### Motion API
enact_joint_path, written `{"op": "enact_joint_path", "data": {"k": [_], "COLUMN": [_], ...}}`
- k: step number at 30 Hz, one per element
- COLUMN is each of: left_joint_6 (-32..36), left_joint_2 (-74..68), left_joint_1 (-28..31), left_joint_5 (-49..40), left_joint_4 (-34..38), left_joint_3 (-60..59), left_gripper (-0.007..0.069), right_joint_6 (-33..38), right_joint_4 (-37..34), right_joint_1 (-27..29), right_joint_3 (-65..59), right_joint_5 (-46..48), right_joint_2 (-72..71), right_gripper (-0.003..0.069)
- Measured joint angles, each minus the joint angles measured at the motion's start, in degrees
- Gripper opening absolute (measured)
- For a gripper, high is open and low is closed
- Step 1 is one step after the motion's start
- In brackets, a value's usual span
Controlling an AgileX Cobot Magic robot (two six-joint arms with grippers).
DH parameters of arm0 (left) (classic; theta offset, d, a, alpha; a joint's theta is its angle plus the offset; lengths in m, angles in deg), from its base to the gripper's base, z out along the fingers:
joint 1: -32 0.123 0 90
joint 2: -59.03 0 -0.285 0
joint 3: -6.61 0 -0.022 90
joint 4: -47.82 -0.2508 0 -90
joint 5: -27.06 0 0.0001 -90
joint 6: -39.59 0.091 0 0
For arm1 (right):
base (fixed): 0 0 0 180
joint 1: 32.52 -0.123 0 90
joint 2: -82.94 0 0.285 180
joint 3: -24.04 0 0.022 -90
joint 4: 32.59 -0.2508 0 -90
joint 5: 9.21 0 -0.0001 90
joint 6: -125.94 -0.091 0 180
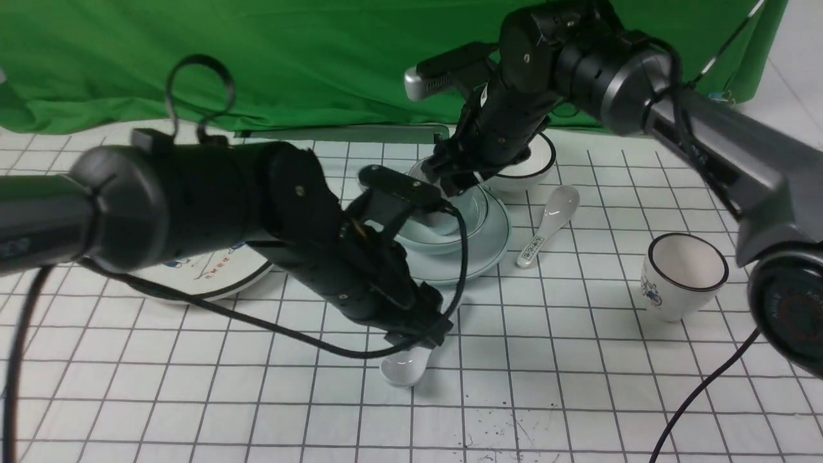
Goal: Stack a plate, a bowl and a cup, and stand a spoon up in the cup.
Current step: Use the right arm to put the blue teacup into the blue rice bowl in the middle, then use the left arm to grab a blue soup spoon
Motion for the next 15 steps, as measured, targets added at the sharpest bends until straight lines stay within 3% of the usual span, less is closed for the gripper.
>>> {"op": "enact_joint_path", "data": {"k": [4, 8, 14, 15], "left_joint_6": [0.0, 0.0, -2.3, -4.6], "left_joint_2": [-3.6, -9.1, -13.0, -13.1], "left_joint_1": [-0.9, -1.5, -1.9, -1.9], "left_joint_5": [0.6, 0.6, 1.7, 2.0], "left_joint_4": [-3.1, -4.7, -8.4, -9.6], "left_joint_3": [3.5, 6.7, 7.8, 8.1], "left_gripper": [0.0466, 0.0435, 0.0269, 0.0197], "right_joint_6": [0.3, 0.4, 0.5, 0.6], "right_joint_4": [0.0, 1.7, 2.7, 2.7], "right_joint_1": [0.2, 0.5, 0.6, 0.6], "right_joint_3": [0.0, 0.0, 0.0, 0.0], "right_joint_5": [1.1, 4.4, 8.4, 9.3], "right_joint_2": [-7.0, -14.8, -21.4, -22.6], "right_gripper": [0.0529, 0.0517, 0.0514, 0.0514]}}
